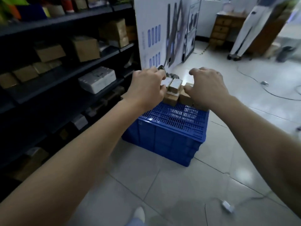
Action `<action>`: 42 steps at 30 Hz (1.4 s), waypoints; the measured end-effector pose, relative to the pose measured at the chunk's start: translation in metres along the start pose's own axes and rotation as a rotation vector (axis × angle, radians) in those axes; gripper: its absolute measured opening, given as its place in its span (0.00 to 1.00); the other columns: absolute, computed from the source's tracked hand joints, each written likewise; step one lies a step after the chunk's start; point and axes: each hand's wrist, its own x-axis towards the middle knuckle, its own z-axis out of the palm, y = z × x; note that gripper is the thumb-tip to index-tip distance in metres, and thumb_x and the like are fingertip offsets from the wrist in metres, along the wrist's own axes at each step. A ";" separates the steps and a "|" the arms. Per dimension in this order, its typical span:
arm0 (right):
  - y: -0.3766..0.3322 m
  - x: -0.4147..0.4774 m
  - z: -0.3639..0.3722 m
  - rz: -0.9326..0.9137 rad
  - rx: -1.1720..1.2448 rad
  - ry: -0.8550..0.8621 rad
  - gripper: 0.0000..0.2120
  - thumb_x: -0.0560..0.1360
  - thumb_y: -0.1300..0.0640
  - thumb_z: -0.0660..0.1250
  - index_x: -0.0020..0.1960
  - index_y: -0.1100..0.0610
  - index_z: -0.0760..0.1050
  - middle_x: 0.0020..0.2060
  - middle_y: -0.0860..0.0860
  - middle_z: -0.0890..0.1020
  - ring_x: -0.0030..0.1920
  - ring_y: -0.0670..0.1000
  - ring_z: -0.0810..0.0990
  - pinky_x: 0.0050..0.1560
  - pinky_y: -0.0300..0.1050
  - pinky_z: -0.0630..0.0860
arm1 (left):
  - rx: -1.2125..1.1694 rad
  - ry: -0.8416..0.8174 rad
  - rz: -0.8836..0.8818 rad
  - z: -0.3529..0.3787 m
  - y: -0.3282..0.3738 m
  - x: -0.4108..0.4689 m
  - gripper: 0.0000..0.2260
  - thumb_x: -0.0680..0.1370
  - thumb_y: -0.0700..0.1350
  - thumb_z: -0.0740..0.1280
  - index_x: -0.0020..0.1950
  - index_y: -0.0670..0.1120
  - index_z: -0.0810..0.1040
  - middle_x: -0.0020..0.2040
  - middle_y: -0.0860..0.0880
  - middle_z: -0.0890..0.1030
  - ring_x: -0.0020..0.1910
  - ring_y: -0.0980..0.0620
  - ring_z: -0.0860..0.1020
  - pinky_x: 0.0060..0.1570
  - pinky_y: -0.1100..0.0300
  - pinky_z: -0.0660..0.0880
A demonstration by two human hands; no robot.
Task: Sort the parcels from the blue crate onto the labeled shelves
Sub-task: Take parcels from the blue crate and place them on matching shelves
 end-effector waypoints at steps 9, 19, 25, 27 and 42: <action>0.051 0.086 0.054 0.256 -0.009 -0.083 0.20 0.76 0.53 0.63 0.64 0.61 0.73 0.59 0.61 0.77 0.60 0.62 0.74 0.64 0.57 0.66 | -0.152 -0.116 0.099 0.073 -0.030 0.124 0.13 0.78 0.47 0.62 0.61 0.44 0.76 0.57 0.46 0.77 0.58 0.45 0.74 0.59 0.48 0.66; 0.177 0.193 0.136 0.341 0.036 -0.194 0.22 0.77 0.51 0.64 0.68 0.60 0.69 0.62 0.59 0.76 0.62 0.61 0.73 0.61 0.55 0.68 | -0.202 -0.225 0.091 0.206 0.000 0.249 0.12 0.78 0.46 0.62 0.59 0.45 0.76 0.55 0.46 0.77 0.54 0.45 0.74 0.56 0.49 0.69; 0.256 0.273 0.204 0.308 0.088 -0.328 0.26 0.78 0.49 0.63 0.72 0.58 0.65 0.67 0.59 0.72 0.65 0.60 0.70 0.64 0.56 0.67 | -0.303 -0.321 -0.057 0.296 0.019 0.337 0.11 0.78 0.44 0.62 0.59 0.43 0.76 0.57 0.45 0.76 0.55 0.46 0.74 0.59 0.47 0.71; 0.281 0.297 0.225 0.315 0.108 -0.349 0.26 0.78 0.48 0.63 0.73 0.58 0.64 0.68 0.58 0.71 0.66 0.60 0.70 0.64 0.56 0.67 | -0.338 -0.352 -0.130 0.328 0.018 0.360 0.11 0.78 0.43 0.62 0.59 0.43 0.76 0.58 0.45 0.76 0.55 0.45 0.75 0.57 0.49 0.72; 0.380 0.350 0.433 0.653 0.317 -0.518 0.28 0.76 0.49 0.66 0.72 0.57 0.63 0.65 0.58 0.72 0.64 0.59 0.71 0.62 0.58 0.72 | -0.304 -0.788 -0.333 0.573 -0.030 0.432 0.24 0.75 0.46 0.69 0.68 0.43 0.66 0.66 0.43 0.68 0.60 0.45 0.73 0.58 0.52 0.72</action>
